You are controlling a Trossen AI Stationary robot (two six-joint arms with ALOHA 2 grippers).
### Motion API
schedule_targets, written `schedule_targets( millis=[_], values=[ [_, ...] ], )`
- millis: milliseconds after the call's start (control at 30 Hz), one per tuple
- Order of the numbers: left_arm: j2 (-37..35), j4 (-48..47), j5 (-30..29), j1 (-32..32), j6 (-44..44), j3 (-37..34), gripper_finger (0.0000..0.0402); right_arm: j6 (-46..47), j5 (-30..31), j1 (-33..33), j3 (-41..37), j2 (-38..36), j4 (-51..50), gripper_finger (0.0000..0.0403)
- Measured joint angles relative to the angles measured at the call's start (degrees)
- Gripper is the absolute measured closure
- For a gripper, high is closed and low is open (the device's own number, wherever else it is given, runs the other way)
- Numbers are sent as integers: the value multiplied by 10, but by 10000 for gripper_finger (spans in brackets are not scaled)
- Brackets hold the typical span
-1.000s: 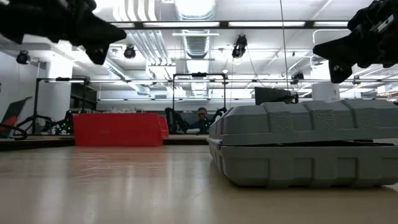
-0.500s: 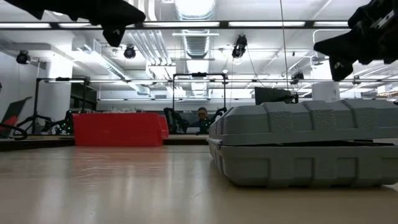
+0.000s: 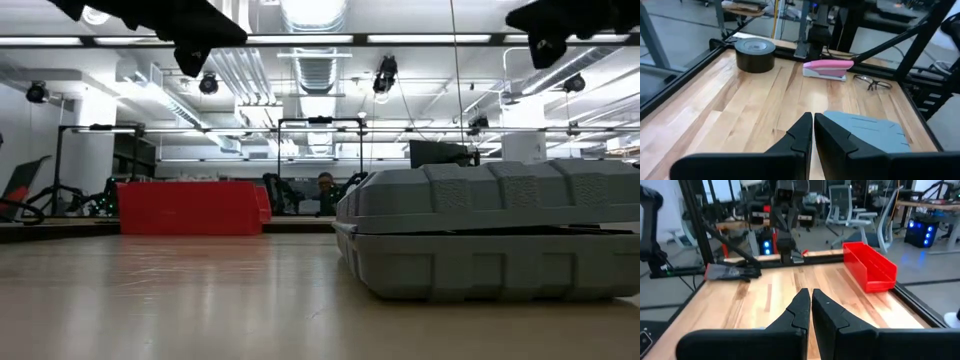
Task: Prefit tool cases
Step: Open the gray toolbox
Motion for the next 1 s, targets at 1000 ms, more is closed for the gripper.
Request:
schedule_targets(
  millis=[1000],
  values=[
    [35,-86,51,-78,24,71,379,45,-119,94,149,283,-15,403]
  ],
)
